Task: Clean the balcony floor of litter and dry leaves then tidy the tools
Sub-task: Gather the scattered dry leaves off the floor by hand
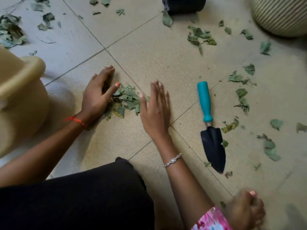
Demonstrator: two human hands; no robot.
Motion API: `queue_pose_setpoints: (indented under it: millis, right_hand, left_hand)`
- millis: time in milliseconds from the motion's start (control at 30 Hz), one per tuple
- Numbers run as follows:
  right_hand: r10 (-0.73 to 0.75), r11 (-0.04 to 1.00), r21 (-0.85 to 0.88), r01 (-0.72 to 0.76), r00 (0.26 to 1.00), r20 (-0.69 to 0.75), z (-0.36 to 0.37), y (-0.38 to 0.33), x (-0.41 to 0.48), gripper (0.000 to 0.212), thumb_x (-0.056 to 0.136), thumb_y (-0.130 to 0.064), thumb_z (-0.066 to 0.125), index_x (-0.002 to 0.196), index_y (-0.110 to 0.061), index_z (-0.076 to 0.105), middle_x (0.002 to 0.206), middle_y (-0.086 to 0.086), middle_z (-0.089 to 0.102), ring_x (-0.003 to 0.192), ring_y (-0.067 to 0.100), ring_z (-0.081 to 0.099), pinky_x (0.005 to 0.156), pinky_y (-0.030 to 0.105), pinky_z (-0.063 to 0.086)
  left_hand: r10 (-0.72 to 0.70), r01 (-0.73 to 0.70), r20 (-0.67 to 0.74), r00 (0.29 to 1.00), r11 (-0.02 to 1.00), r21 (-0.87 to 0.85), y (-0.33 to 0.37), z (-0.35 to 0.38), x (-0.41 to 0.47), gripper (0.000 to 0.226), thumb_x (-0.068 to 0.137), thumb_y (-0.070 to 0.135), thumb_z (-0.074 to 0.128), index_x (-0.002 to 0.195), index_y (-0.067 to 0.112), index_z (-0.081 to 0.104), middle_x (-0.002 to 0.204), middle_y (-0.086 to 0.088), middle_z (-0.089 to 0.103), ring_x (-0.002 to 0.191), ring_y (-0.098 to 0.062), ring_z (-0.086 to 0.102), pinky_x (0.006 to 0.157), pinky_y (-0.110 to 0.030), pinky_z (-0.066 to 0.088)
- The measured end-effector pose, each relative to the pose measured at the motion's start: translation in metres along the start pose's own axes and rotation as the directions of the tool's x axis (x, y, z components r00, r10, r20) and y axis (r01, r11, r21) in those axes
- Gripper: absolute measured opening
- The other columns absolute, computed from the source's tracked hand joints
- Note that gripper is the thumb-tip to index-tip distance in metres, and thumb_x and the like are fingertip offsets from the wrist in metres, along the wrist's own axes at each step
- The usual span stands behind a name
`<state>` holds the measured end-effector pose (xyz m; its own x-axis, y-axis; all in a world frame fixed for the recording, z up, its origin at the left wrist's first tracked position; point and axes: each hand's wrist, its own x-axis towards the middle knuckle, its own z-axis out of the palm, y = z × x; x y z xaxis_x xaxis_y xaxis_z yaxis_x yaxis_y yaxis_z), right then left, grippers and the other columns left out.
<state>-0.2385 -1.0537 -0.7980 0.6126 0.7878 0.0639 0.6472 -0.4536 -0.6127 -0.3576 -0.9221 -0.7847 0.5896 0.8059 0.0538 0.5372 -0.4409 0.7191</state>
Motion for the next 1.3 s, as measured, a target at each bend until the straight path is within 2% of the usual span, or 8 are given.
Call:
queue_pose_setpoints:
  millis: [200, 367, 633, 833, 1033, 1100, 1200, 1300]
  right_hand:
    - [-0.109, 0.99, -0.077, 0.114, 0.992, 0.068, 0.017, -0.032, 0.004, 0.064, 0.098, -0.048, 0.023, 0.146, -0.005, 0.021, 0.153, 0.017, 0.023, 0.144, 0.025, 0.015, 0.118, 0.035, 0.006]
    - [-0.059, 0.857, 0.514, -0.035, 0.984, 0.165, -0.007, -0.031, 0.017, 0.055, 0.1, -0.035, 0.034, 0.147, -0.011, 0.019, 0.153, 0.011, 0.026, 0.14, 0.019, 0.027, 0.113, 0.035, 0.031]
    - [-0.056, 0.961, 0.278, -0.008, 0.973, 0.224, -0.012, -0.015, 0.0, 0.06, 0.098, -0.04, 0.04, 0.147, -0.012, 0.02, 0.152, 0.012, 0.027, 0.14, 0.027, 0.024, 0.113, 0.039, 0.025]
    - [-0.032, 0.903, 0.427, 0.044, 0.999, -0.035, -0.028, -0.007, -0.019, 0.033, 0.092, -0.01, 0.053, 0.122, 0.001, 0.052, 0.131, 0.018, 0.053, 0.125, 0.027, 0.047, 0.1, 0.023, 0.037]
    - [0.108, 0.859, 0.51, -0.038, 0.988, -0.108, -0.103, 0.038, -0.021, 0.023, 0.077, 0.012, 0.053, 0.092, 0.003, 0.069, 0.095, 0.01, 0.069, 0.077, -0.004, 0.057, 0.07, 0.007, 0.043]
    - [0.21, 0.84, 0.529, -0.125, 0.972, -0.103, -0.136, 0.064, -0.024, 0.025, 0.077, 0.013, 0.053, 0.093, 0.001, 0.069, 0.09, 0.005, 0.068, 0.073, -0.009, 0.057, 0.072, 0.01, 0.047]
    - [0.288, 0.861, 0.438, -0.259, 0.958, -0.001, -0.181, 0.103, -0.04, 0.028, 0.078, 0.011, 0.056, 0.095, -0.007, 0.069, 0.092, -0.001, 0.065, 0.073, 0.002, 0.056, 0.068, 0.013, 0.049]
    - [0.349, 0.868, 0.317, -0.382, 0.924, 0.158, -0.202, 0.132, -0.067, 0.026, 0.079, 0.006, 0.063, 0.099, -0.009, 0.069, 0.091, -0.01, 0.059, 0.072, 0.006, 0.051, 0.067, 0.008, 0.044]
  left_hand:
    - [0.056, -0.057, 0.054, 0.997, 0.998, 0.015, -0.002, -0.002, 0.003, 0.072, 0.083, 0.055, 0.033, 0.14, 0.013, 0.042, 0.149, -0.001, 0.037, 0.135, -0.009, 0.03, 0.111, -0.024, 0.015]
    - [-0.004, 0.012, 0.099, 0.995, 0.997, -0.076, -0.005, -0.007, 0.007, 0.074, 0.079, 0.055, 0.035, 0.143, 0.019, 0.039, 0.148, -0.002, 0.038, 0.136, -0.019, 0.035, 0.114, -0.038, 0.023]
    - [-0.049, 0.075, 0.133, 0.99, 0.977, -0.199, -0.01, -0.006, 0.009, 0.062, 0.084, 0.048, 0.045, 0.142, 0.028, 0.038, 0.147, 0.003, 0.04, 0.133, -0.011, 0.038, 0.113, -0.037, 0.03]
    - [-0.101, 0.143, 0.136, 0.986, 0.928, -0.345, -0.011, -0.002, 0.01, 0.058, 0.084, 0.038, 0.052, 0.139, 0.021, 0.044, 0.141, 0.004, 0.048, 0.128, -0.006, 0.045, 0.11, -0.037, 0.036]
    - [0.105, -0.106, 0.009, 0.994, 0.994, 0.038, 0.048, 0.016, 0.017, 0.048, 0.085, 0.032, 0.057, 0.125, 0.006, 0.054, 0.131, -0.011, 0.055, 0.121, -0.021, 0.049, 0.103, -0.025, 0.032]
    - [0.317, -0.327, 0.18, 0.931, 0.945, 0.029, 0.086, 0.035, 0.017, 0.045, 0.083, 0.026, 0.058, 0.121, 0.001, 0.055, 0.126, -0.017, 0.055, 0.113, -0.028, 0.053, 0.099, -0.021, 0.032]
    - [0.562, -0.602, 0.466, 0.683, 0.795, -0.075, 0.141, 0.072, 0.001, 0.046, 0.082, 0.032, 0.054, 0.115, 0.0, 0.058, 0.12, -0.019, 0.057, 0.113, -0.027, 0.053, 0.1, -0.02, 0.034]
    - [0.656, -0.71, 0.542, 0.525, 0.689, -0.147, 0.175, 0.104, -0.038, 0.042, 0.082, 0.04, 0.055, 0.106, 0.007, 0.062, 0.111, -0.011, 0.059, 0.104, -0.02, 0.054, 0.088, -0.029, 0.044]
